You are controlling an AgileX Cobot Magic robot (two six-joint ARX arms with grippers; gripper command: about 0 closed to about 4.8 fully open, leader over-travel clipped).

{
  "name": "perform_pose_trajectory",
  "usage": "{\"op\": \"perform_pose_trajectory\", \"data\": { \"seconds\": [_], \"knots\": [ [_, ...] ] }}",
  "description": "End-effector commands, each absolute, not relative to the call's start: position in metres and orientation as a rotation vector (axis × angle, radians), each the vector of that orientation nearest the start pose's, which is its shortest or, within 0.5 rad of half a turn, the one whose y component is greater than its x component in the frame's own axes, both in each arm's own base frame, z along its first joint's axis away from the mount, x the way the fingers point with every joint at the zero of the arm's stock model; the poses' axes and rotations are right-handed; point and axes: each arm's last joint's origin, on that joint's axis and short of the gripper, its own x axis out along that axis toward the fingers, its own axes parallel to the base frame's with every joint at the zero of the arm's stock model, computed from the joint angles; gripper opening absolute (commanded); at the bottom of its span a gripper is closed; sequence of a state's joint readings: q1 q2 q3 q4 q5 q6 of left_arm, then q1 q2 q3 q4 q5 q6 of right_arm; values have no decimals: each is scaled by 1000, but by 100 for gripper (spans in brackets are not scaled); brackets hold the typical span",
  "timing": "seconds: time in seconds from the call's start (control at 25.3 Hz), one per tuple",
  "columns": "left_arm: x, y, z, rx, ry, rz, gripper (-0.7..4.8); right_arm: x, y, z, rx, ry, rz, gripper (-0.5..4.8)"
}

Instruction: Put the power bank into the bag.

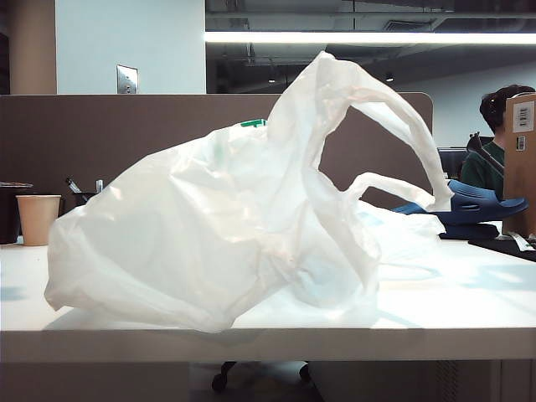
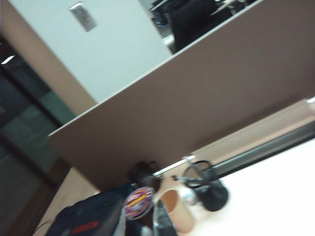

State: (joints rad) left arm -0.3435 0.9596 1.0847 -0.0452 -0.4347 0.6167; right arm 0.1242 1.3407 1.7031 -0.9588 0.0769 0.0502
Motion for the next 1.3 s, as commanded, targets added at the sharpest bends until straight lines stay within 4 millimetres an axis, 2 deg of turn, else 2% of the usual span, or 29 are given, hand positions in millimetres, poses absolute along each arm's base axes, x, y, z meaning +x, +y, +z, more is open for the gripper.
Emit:
{"op": "perform_pose_trajectory", "data": {
  "seconds": [0.04, 0.12, 0.28, 0.43, 0.63, 0.71, 0.75, 0.99, 1.3],
  "knots": [
    [183, -43, 424, 577, -65, 160, 38, 237, 27, 457, -8, 556, 39, 355],
    [179, -37, 427, 573, -73, 186, 13, 233, 24, 459, -5, 548, 29, 354],
    [173, -30, 430, 569, -77, 225, 12, 224, 20, 463, 1, 544, 25, 353],
    [164, -25, 433, 558, -87, 245, 11, 215, 14, 466, 9, 542, 12, 268],
    [146, -15, 440, 525, -124, 292, -6, 193, 8, 474, 19, 506, -5, 257],
    [142, -13, 441, 486, -137, 300, -6, 185, 6, 477, 8, 495, -8, 206],
    [138, -11, 441, 473, -130, 308, -6, 177, 5, 480, 2, 476, -12, 157],
    [123, -5, 436, 399, -82, 307, -6, 149, 4, 489, -7, 415, -10, -2],
    [90, -4, 438, 257, -149, 181, -6, 116, 3, 494, -15, 371, -10, -8]
  ]
}}
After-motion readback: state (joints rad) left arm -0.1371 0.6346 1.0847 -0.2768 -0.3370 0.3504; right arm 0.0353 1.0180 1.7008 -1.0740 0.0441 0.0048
